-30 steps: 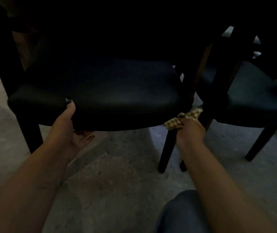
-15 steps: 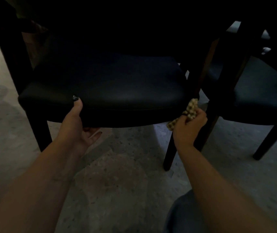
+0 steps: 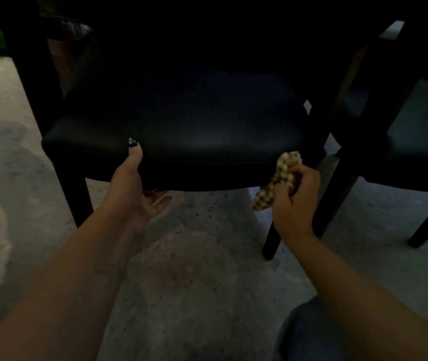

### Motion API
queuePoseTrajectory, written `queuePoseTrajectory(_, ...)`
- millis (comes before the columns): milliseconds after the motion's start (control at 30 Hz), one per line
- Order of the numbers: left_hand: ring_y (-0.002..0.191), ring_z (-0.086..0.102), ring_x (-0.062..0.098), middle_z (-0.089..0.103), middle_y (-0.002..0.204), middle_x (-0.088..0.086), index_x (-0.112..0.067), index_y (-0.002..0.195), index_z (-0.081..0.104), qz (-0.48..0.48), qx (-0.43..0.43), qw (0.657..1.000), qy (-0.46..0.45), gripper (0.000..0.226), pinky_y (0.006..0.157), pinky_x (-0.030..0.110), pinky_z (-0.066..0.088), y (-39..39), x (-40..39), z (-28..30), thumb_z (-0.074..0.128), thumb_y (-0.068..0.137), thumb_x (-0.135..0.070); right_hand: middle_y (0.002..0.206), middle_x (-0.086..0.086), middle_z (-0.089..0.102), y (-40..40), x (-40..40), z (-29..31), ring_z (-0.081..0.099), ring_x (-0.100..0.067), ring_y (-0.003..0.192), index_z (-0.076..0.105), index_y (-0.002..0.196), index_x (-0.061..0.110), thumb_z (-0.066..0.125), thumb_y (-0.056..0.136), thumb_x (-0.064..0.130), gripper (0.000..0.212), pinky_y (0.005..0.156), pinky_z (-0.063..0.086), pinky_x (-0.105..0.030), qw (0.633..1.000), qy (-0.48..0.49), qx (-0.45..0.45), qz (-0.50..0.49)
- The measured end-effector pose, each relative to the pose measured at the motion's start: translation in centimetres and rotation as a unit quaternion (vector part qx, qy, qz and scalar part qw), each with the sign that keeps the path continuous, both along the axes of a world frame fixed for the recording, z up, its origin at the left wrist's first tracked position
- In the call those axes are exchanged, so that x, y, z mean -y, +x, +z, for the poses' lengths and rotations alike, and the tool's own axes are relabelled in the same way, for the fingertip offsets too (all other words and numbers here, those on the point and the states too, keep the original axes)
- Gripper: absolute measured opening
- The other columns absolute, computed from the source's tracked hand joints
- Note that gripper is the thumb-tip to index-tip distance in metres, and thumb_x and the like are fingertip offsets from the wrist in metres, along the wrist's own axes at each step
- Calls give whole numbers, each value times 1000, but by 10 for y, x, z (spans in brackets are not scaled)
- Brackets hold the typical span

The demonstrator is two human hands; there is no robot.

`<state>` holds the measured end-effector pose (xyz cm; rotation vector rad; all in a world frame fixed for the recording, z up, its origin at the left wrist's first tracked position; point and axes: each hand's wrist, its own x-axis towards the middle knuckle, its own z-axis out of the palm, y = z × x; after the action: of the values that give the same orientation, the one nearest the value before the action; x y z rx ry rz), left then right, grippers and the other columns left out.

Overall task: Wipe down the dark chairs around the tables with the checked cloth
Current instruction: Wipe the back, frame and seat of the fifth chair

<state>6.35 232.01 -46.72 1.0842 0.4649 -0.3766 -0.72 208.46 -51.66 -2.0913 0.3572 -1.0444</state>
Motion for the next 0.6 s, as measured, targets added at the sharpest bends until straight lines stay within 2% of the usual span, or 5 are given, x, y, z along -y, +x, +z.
queuePoseTrajectory(133, 100, 60, 21, 59, 113, -1, -30, 112, 52, 4, -3, 1000, 2, 33, 100, 46, 44, -2, 3, 2, 46, 94, -57, 102, -2, 44, 1, -20, -7, 49, -14, 90, 46, 104, 9, 53, 77, 19, 30, 78, 44, -24, 999, 4, 6, 31)
queuePoseTrajectory(200, 102, 60, 22, 59, 112, -1, -30, 106, 51, 6, -6, 1000, 0, 30, 101, 47, 43, -2, 2, 2, 48, 94, -57, 99, 6, 44, 1, -29, -9, 49, -9, 89, 46, 103, 14, 54, 77, 19, 28, 77, 45, -20, 998, 3, 11, 55)
queuePoseTrajectory(300, 105, 59, 24, 58, 113, 0, -28, 113, 51, 0, -11, 1000, 3, 37, 103, 49, 41, -2, 0, 2, 50, 92, -58, 98, 17, 41, 3, -41, -12, 48, 2, 90, 49, 101, 10, 61, 77, 11, 28, 77, 46, -17, 997, -14, 10, 74)
queuePoseTrajectory(433, 105, 60, 22, 60, 111, -4, -31, 106, 55, -20, -10, 1000, 14, 35, 101, 50, 39, -1, -4, -1, 48, 91, -62, 100, 6, 41, 6, -56, -13, 46, 3, 87, 52, 100, 10, 67, 76, 2, 30, 75, 45, -14, 993, -50, -6, 109)
queuePoseTrajectory(600, 108, 58, 22, 58, 120, -5, -32, 124, 51, -26, -22, 999, 33, 47, 94, 54, 32, -1, -3, 2, 45, 90, -65, 97, -11, 50, 12, -72, -13, 50, -9, 81, 59, 101, -3, 69, 79, -1, 24, 69, 46, -15, 971, -133, 3, 200)
